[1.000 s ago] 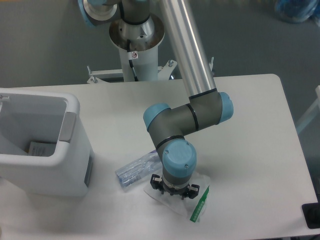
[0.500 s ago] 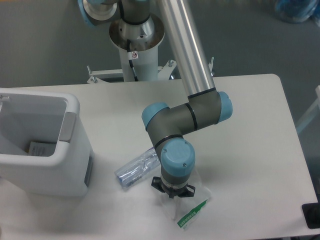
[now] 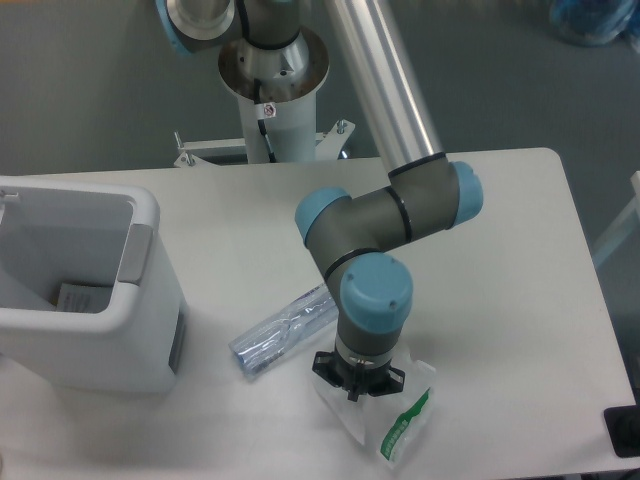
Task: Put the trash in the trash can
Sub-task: 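Close the gripper on the clear plastic bag, then lift the bag and carry it over the white trash bin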
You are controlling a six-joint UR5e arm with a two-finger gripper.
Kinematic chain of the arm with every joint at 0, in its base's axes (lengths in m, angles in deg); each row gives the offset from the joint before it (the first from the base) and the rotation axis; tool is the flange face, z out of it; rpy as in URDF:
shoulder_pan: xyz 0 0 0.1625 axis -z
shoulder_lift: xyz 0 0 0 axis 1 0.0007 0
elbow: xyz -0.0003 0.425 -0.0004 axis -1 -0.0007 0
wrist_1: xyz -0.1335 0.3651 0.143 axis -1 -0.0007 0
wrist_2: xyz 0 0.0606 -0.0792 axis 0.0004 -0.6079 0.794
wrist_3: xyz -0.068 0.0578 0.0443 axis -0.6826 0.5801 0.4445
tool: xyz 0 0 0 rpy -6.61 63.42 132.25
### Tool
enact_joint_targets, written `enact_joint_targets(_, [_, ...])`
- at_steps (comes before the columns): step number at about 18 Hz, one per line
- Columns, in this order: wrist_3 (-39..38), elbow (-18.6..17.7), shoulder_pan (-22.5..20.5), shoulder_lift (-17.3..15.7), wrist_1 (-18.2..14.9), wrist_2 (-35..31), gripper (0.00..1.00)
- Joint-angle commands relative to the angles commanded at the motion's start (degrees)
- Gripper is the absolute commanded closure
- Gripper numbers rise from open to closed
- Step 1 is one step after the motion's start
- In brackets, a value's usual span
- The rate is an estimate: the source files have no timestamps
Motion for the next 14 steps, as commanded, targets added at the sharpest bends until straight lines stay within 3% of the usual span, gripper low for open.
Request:
enact_joint_targets(7, [-6.9, 6.2, -0.1, -1.5, 0.0, 5.1, 1.0])
enact_joint_targets(14, [-11.3, 7.6, 0.4, -10.1, 0.0, 14.8, 1.0])
